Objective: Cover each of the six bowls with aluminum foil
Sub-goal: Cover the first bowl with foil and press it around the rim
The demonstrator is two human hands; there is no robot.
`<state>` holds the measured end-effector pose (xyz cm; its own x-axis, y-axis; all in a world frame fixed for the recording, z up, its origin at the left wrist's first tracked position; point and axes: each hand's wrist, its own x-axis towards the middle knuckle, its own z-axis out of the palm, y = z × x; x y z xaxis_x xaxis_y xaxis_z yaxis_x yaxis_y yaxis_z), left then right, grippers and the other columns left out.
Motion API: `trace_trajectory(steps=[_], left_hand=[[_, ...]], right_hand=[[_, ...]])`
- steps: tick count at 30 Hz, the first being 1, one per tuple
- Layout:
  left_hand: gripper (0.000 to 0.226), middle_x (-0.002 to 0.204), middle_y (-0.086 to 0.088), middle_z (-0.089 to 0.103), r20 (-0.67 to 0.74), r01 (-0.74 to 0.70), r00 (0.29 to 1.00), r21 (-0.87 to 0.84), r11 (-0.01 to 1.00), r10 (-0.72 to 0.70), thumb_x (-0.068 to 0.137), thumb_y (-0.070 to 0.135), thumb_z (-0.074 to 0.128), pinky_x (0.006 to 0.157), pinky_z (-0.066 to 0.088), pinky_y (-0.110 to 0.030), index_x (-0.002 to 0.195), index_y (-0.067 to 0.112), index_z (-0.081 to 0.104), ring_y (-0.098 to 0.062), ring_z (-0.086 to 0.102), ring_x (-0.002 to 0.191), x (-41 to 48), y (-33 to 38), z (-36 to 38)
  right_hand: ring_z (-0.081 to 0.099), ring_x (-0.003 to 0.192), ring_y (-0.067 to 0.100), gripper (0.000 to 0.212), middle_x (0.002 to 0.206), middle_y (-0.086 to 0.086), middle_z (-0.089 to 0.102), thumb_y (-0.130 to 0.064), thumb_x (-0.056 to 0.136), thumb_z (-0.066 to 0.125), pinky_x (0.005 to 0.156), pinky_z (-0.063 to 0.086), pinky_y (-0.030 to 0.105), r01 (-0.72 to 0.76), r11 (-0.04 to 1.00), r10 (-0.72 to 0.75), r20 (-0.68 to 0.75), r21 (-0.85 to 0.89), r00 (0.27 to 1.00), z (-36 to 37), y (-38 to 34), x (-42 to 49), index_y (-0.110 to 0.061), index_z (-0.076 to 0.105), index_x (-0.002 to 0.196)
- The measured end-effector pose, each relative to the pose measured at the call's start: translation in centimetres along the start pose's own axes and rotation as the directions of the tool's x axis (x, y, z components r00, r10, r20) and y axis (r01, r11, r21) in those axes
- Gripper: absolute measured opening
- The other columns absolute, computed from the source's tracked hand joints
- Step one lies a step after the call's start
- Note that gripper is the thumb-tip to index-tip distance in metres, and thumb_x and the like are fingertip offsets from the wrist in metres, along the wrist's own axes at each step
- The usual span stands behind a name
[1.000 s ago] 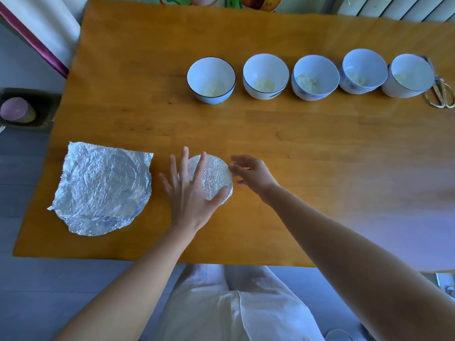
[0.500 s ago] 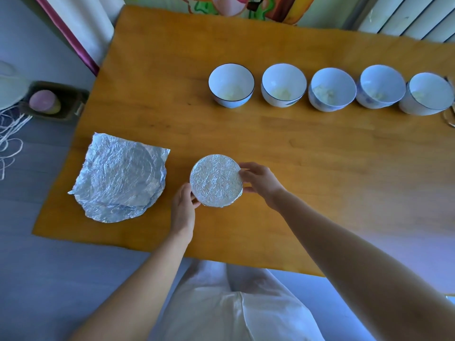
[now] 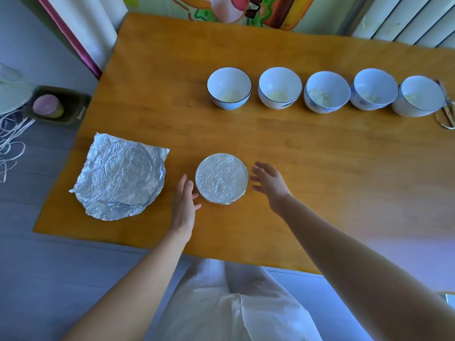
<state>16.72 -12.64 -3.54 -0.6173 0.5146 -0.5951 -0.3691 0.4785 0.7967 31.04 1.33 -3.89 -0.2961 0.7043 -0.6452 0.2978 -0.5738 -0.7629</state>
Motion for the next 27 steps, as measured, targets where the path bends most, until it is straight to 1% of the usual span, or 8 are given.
trace_trajectory(steps=[3, 7, 10, 12, 16, 20, 23, 27], left_hand=[[0.043, 0.139, 0.000, 0.049, 0.064, 0.030, 0.998, -0.037, 0.999, -0.028, 0.108, 0.037, 0.032, 0.097, 0.053, -0.047, 0.149, 0.025, 0.037, -0.022, 0.058, 0.118, -0.2, 0.6, 0.8], [0.045, 0.141, -0.006, 0.051, 0.020, 0.083, 0.996, -0.080, 0.993, -0.082, 0.107, 0.041, 0.033, 0.091, 0.055, -0.047, 0.148, 0.025, 0.039, -0.024, 0.059, 0.117, -0.1, 0.7, 0.8], [0.037, 0.134, -0.008, 0.056, 0.044, 0.211, 0.977, -0.202, 0.956, -0.207, 0.106, 0.045, 0.035, 0.084, 0.056, -0.046, 0.131, 0.023, 0.049, -0.023, 0.062, 0.108, -0.1, 1.2, 0.7], [0.039, 0.130, -0.010, 0.058, 0.082, 0.281, 0.960, -0.274, 0.920, -0.269, 0.105, 0.048, 0.035, 0.082, 0.056, -0.048, 0.131, 0.023, 0.049, -0.024, 0.062, 0.103, -0.1, 1.5, 0.9], [0.046, 0.132, -0.011, 0.057, 0.084, 0.313, 0.949, -0.317, 0.895, -0.303, 0.104, 0.051, 0.037, 0.088, 0.054, -0.050, 0.137, 0.020, 0.046, -0.028, 0.060, 0.109, 0.6, 2.4, 0.8], [0.055, 0.135, -0.012, 0.053, 0.077, 0.316, 0.948, -0.331, 0.889, -0.309, 0.102, 0.052, 0.039, 0.092, 0.049, -0.049, 0.147, 0.020, 0.040, -0.029, 0.056, 0.113, 2.6, 4.7, 0.6], [0.043, 0.137, -0.011, 0.054, 0.071, 0.311, 0.950, -0.298, 0.903, -0.304, 0.102, 0.051, 0.040, 0.097, 0.047, -0.049, 0.133, 0.023, 0.049, -0.028, 0.056, 0.113, 4.8, 7.3, 0.5], [0.034, 0.140, -0.011, 0.052, 0.047, 0.330, 0.943, -0.249, 0.911, -0.329, 0.102, 0.051, 0.039, 0.109, 0.038, -0.051, 0.122, 0.025, 0.047, -0.031, 0.051, 0.128, 9.0, 10.8, -0.1]], right_hand=[[0.061, 0.110, 0.022, 0.033, 0.124, 0.011, 0.062, -0.019, 0.099, 0.052, 0.086, 0.055, 0.033, 0.005, 1.000, -0.005, 0.037, 0.006, 0.999, 0.5, 0.7, -0.5, -0.007, 0.054, 0.130], [0.057, 0.112, 0.020, 0.043, 0.124, 0.005, 0.058, -0.026, 0.097, 0.055, 0.096, 0.050, 0.039, -0.016, 0.999, 0.015, -0.013, -0.035, 1.000, 0.2, 0.2, -0.7, -0.013, 0.046, 0.137], [0.061, 0.102, 0.022, 0.029, 0.119, 0.007, 0.061, -0.036, 0.097, 0.055, 0.093, 0.052, 0.043, -0.197, 0.979, 0.193, 0.080, 0.048, 0.978, -0.4, -0.1, -1.1, -0.020, 0.054, 0.121], [0.062, 0.100, 0.025, 0.019, 0.112, 0.010, 0.062, -0.040, 0.097, 0.054, 0.095, 0.053, 0.046, -0.296, 0.946, 0.272, 0.169, 0.136, 0.947, -0.4, -0.3, -1.3, -0.023, 0.058, 0.105], [0.062, 0.100, 0.026, 0.042, 0.112, 0.010, 0.061, -0.042, 0.096, 0.055, 0.093, 0.052, 0.043, -0.318, 0.920, 0.284, 0.171, 0.229, 0.944, 0.3, -0.6, -0.4, -0.016, 0.050, 0.128], [0.061, 0.100, 0.027, 0.054, 0.110, 0.012, 0.061, -0.043, 0.097, 0.053, 0.100, 0.047, 0.042, -0.319, 0.908, 0.271, 0.200, 0.272, 0.942, 2.1, -2.4, 1.1, -0.011, 0.040, 0.138], [0.060, 0.106, 0.028, 0.059, 0.111, 0.012, 0.060, -0.041, 0.098, 0.052, 0.105, 0.044, 0.042, -0.310, 0.897, 0.255, 0.205, 0.316, 0.945, 4.0, -3.8, 2.6, -0.008, 0.035, 0.143], [0.058, 0.109, 0.028, 0.060, 0.113, 0.011, 0.059, -0.043, 0.098, 0.050, 0.104, 0.043, 0.040, -0.296, 0.899, 0.245, 0.191, 0.321, 0.951, 7.0, -6.4, 5.0, -0.009, 0.034, 0.145]])
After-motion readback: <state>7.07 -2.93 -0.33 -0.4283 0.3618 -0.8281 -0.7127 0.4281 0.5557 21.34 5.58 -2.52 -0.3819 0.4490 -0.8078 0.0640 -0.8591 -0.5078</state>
